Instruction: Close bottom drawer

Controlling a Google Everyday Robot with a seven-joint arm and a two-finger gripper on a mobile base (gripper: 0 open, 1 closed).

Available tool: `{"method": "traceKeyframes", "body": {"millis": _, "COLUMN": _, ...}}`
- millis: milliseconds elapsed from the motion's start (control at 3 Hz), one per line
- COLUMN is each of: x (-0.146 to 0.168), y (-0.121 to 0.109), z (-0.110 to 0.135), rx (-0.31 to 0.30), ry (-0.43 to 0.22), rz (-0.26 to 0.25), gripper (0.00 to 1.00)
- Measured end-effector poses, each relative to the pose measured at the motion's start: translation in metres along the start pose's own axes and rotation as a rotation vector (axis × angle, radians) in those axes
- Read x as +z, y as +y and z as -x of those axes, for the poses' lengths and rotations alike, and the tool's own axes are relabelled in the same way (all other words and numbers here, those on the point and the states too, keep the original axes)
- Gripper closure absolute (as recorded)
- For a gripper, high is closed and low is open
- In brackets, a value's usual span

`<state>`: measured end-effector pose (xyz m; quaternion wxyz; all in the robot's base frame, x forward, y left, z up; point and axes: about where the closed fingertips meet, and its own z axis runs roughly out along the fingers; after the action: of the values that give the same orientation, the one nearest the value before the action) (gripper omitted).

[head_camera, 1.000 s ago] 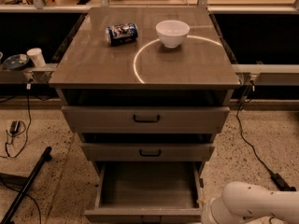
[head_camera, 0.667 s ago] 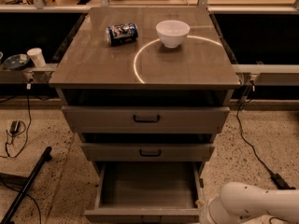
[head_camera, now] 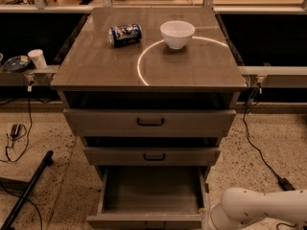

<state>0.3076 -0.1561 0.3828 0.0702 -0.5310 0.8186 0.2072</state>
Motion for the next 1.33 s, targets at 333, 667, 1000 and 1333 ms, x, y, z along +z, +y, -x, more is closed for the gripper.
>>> {"method": "traceKeyframes", "body": {"millis": 333, "x": 0.013, "y": -0.002, "z": -0.003, "rx": 0.013, "ry": 0.004, "rz": 0.020, "gripper": 0.00}}
{"method": "traceKeyframes", "body": {"millis": 667, "x": 0.025, "y": -0.004, "z": -0.007, "rx": 0.027, "ry": 0.010, "rz": 0.038, "gripper": 0.00}}
{"method": "traceKeyframes", "body": {"millis": 1000, "x": 0.047, "y": -0.006, "z": -0.014, "rx": 0.050, "ry": 0.027, "rz": 0.068, "gripper": 0.00}}
{"method": "traceKeyframes", "body": {"millis": 1333, "x": 0.047, "y": -0.006, "z": -0.014, "rx": 0.050, "ry": 0.027, "rz": 0.068, "gripper": 0.00}}
